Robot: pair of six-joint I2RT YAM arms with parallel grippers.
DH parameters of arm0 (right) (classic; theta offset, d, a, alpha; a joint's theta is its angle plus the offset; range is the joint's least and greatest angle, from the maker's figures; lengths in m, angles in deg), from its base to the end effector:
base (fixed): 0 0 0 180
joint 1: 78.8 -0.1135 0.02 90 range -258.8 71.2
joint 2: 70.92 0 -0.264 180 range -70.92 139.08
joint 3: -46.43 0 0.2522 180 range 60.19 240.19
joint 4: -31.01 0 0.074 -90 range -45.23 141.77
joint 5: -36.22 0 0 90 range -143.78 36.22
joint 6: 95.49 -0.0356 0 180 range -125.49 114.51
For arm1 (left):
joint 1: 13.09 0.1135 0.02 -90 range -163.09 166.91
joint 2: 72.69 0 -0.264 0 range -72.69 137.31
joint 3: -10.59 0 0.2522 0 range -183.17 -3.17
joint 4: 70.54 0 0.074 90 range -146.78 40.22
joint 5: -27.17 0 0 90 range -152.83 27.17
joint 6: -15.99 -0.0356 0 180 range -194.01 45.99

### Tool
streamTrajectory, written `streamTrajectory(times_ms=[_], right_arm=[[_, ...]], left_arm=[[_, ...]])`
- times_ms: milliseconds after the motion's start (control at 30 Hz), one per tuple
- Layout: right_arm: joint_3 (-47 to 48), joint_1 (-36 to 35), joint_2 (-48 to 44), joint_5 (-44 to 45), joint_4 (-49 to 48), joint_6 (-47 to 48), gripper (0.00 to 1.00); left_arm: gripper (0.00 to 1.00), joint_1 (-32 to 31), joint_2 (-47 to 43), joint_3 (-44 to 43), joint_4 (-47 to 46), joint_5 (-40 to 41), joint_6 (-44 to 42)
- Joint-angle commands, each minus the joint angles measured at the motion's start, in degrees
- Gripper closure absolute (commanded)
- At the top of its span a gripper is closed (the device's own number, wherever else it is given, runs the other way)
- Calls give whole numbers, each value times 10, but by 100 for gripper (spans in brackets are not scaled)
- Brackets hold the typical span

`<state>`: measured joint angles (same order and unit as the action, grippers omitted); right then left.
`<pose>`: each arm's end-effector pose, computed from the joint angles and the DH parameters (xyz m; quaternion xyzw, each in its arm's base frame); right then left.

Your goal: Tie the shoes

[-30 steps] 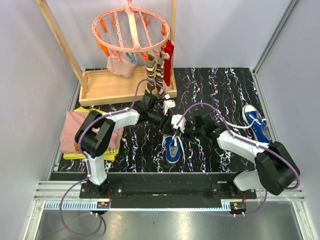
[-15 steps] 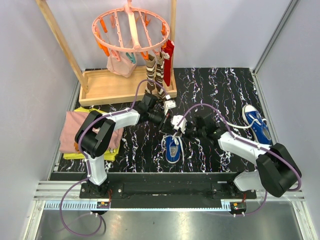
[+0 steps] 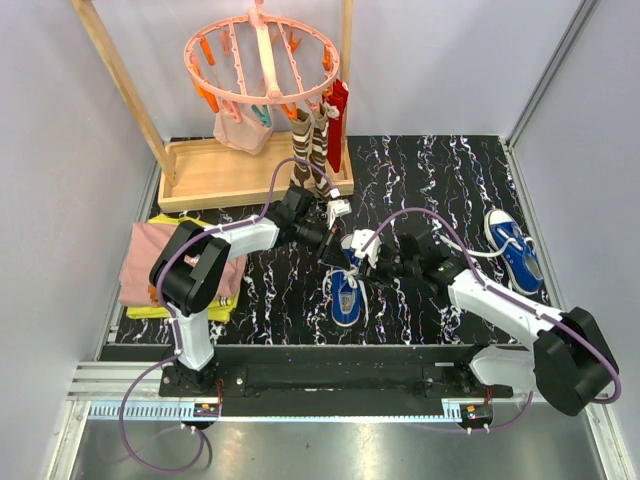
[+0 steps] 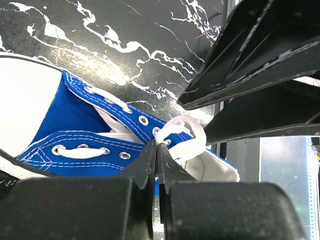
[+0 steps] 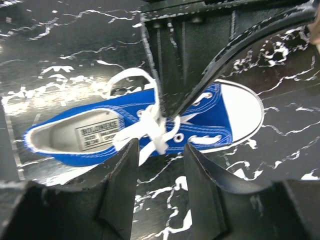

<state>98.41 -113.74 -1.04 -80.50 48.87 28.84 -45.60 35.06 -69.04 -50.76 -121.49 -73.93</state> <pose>0.1999 0.1592 0.2220 -0.5788 0.6526 0.2080 0.4424 0.3083 -0.2325 0.1774 0.3961 0.7321 -0.5266 0.1723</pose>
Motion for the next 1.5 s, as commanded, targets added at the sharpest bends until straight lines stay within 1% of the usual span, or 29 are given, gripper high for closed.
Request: streamTrajectory(times_ms=[0,100,167,433,567,800,933,1033,1067,1167,1200,1300,1467], right_arm=[[12,-5,-40,-31,41,-43,52],[12,-5,-48,-60,46,-65,53],[13,-5,-40,-68,50,-73,57],[33,-18,14,-45,63,-69,60],[40,-24,21,-49,62,-65,60],[52,-34,59,-25,54,-62,57],[58,-36,71,-9,52,-53,57],[58,-36,67,2,53,-57,68],[57,-36,59,7,53,-59,76],[52,-36,33,22,57,-62,87],[46,-36,26,29,59,-61,92],[36,-36,3,37,75,-59,100],[18,-36,-26,48,93,-58,100]], left_arm=[[100,3,-11,-4,-26,-12,-3],[100,3,-10,-5,-26,-11,-3],[100,3,-11,-5,-27,-11,-3],[100,3,-10,-5,-29,-13,-2],[100,3,-9,-7,-29,-13,-3],[100,3,-8,-9,-29,-14,-3],[100,4,-9,-9,-29,-14,-3],[100,5,-8,-8,-29,-13,-3],[100,5,-9,-8,-28,-13,-3],[100,7,-10,-7,-22,-14,-2],[100,8,-11,-8,-19,-15,-3],[100,10,-17,-14,0,-12,-22],[100,18,-26,-18,33,-10,-41]])
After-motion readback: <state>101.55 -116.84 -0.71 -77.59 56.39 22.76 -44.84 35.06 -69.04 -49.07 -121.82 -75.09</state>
